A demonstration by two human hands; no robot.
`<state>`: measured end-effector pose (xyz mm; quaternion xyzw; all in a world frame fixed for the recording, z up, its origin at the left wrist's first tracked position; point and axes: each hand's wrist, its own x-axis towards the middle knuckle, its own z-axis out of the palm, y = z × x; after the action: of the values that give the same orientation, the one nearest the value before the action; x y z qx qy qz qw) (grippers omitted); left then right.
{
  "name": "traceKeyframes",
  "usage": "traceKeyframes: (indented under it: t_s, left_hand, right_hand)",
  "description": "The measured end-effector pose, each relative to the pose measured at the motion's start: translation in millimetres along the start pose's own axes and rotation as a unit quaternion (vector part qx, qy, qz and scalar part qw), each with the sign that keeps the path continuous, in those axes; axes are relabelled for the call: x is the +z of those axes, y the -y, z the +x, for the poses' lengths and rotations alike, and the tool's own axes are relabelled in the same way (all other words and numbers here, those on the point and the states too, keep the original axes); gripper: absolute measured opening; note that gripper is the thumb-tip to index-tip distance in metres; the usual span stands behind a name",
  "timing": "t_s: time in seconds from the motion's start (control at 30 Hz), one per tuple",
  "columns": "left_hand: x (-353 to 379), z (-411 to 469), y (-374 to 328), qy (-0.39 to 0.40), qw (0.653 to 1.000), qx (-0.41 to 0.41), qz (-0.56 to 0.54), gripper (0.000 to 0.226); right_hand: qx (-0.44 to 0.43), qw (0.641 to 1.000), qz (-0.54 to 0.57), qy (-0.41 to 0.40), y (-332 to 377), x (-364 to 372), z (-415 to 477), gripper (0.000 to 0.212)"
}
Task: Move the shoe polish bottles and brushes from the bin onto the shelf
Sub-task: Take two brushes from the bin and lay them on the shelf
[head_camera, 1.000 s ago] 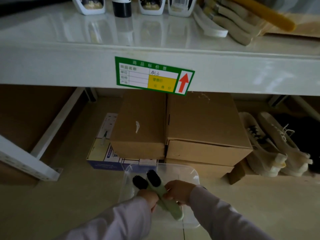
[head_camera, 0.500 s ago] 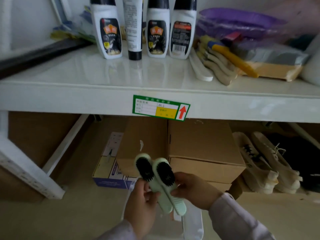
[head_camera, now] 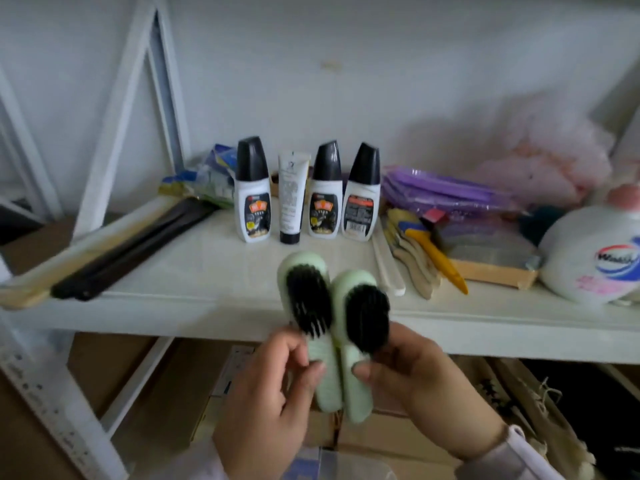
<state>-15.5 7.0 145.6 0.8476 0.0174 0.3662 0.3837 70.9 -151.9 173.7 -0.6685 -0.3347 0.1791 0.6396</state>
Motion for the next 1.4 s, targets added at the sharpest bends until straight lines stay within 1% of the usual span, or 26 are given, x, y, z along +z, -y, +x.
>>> traceKeyframes:
  t_s: [0.03,0.1,0.2,0.27,0.33,0.5,0.63,0.73,0.83,0.9,1.0,1.07,1.13,1.23,1.3,1.33,1.4]
  left_hand:
    - [-7.5,14.7,-3.5,0.019,1.000,0.019,-0.008,0.013]
    - [-19.2,43.8,-9.1,0.048,0.998,0.032,-0.012,0.018]
    - [-27.0,79.0,-12.4,0.071,0.997,-0.018,0.008,0.024]
    - [-30.4,95.6,-10.9,0.088,0.994,-0.058,0.021,0.024]
    - [-34.2,108.8,-9.2,0.116,0.989,-0.092,0.027,0.023]
    - [-42.2,132.0,2.5,0.210,0.961,-0.171,0.056,0.023]
    - [-45.6,141.1,9.3,0.247,0.944,-0.202,0.080,0.016]
    - [-49.0,144.9,12.1,0.258,0.940,-0.188,0.122,0.015]
    - [-53.1,148.4,11.6,0.271,0.934,-0.167,0.164,0.012]
    - [-56.3,150.1,11.8,0.281,0.927,-0.137,0.207,0.013]
    - [-62.1,152.9,13.0,0.287,0.919,-0.114,0.246,0.016]
    - [-67.0,157.8,13.3,0.283,0.922,-0.111,0.240,0.020]
    - [-72.3,167.3,13.2,0.254,0.937,-0.114,0.211,0.021]
    - [-82.2,187.3,12.6,0.178,0.960,-0.120,0.178,0.018]
    - [-89.7,202.9,13.4,0.119,0.971,-0.118,0.173,0.020]
    - [-93.9,211.1,13.9,0.088,0.975,-0.116,0.169,0.021]
    - [-101.3,228.0,16.7,0.037,0.982,-0.112,0.149,0.023]
  right_hand:
    - [0.001,1.000,0.011,-0.023,10.3,-0.4,6.9,0.024]
    - [0.009,0.997,-0.018,-0.079,28.0,-0.9,23.6,0.023]
    - [0.030,0.982,-0.120,-0.142,47.8,-0.9,47.0,0.024]
    - [0.068,0.970,-0.173,-0.156,54.1,0.0,60.5,0.027]
    - [0.106,0.963,-0.190,-0.159,55.8,1.8,73.6,0.034]
    - [0.157,0.938,-0.263,-0.161,53.2,5.6,102.2,0.046]
    - [0.172,0.920,-0.317,-0.156,55.5,7.1,111.0,0.048]
    - [0.178,0.893,-0.391,-0.132,60.0,10.4,114.4,0.050]
    - [0.177,0.861,-0.470,-0.085,67.1,10.3,117.7,0.048]
    - [0.169,0.841,-0.510,-0.062,73.0,7.9,119.1,0.047]
    - [0.135,0.819,-0.555,-0.058,83.2,4.4,121.4,0.051]
    - [0.092,0.819,-0.562,-0.076,92.5,-0.7,124.8,0.049]
    - [0.041,0.829,-0.548,-0.105,105.2,-10.6,131.9,0.041]
    - [-0.043,0.836,-0.527,-0.142,127.3,-28.1,151.7,0.022]
    - [-0.096,0.834,-0.520,-0.161,142.5,-37.2,169.4,0.013]
    - [-0.119,0.831,-0.518,-0.165,150.9,-40.8,179.2,0.013]
    - [-0.149,0.828,-0.518,-0.153,167.4,-46.9,198.4,0.022]
